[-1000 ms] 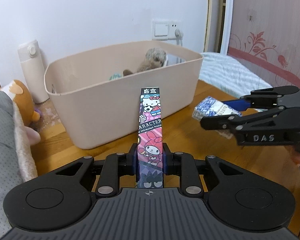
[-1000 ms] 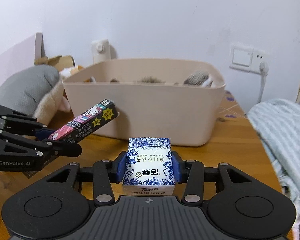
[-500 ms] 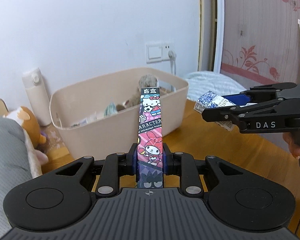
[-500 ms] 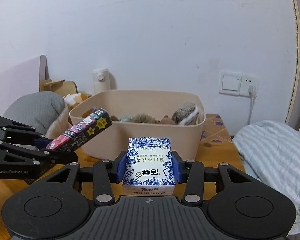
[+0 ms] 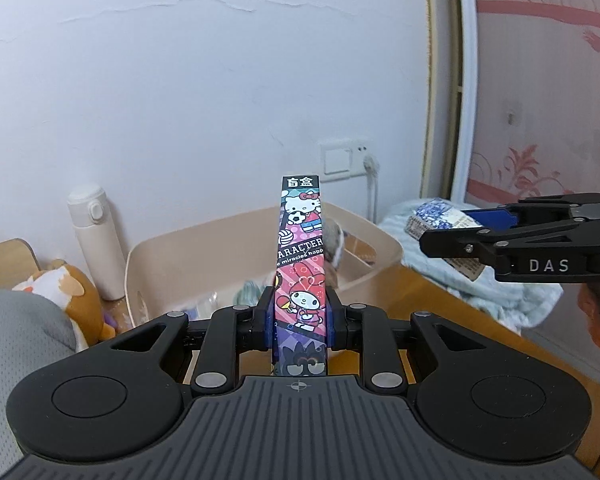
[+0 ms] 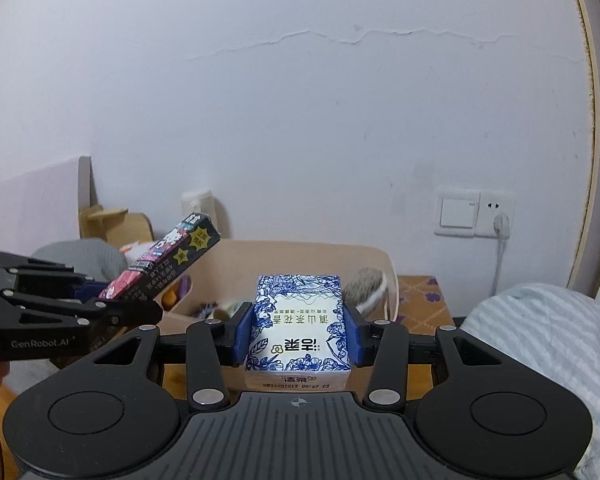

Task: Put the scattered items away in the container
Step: 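Lift the candy box and tissue pack over the basket with both tools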

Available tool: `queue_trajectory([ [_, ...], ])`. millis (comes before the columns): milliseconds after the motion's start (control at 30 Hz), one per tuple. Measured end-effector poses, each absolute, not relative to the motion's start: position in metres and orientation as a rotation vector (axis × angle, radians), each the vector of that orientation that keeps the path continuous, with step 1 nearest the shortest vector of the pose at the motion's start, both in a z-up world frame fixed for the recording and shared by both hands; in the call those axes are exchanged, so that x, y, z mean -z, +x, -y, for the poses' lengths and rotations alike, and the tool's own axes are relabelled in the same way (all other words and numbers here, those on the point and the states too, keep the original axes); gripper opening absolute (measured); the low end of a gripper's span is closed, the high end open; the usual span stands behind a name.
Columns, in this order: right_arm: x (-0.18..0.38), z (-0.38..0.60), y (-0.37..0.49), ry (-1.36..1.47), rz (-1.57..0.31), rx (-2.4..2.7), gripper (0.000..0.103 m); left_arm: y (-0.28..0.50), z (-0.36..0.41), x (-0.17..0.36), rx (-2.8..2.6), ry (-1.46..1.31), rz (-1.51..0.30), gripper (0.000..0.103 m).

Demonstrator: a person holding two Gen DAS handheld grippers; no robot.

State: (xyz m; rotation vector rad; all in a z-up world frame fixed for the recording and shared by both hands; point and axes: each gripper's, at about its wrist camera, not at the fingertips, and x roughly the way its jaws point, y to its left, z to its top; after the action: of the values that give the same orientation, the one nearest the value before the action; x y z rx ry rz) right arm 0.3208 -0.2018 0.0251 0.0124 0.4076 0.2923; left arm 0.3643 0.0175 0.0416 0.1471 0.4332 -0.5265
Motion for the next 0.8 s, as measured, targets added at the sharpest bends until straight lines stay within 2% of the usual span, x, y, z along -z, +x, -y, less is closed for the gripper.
queue_trajectory([
  [400, -0.035, 0.2, 0.358, 0.021, -0.398, -0.281, 0.043, 0.41, -0.008, -0.055, 0.459, 0.077, -0.448, 0.023],
  [800, -0.021, 0.184, 0.415, 0.037, -0.439, -0.275, 0.043, 0.476, -0.006, -0.037, 0.353, 0.006, -0.556, 0.023],
])
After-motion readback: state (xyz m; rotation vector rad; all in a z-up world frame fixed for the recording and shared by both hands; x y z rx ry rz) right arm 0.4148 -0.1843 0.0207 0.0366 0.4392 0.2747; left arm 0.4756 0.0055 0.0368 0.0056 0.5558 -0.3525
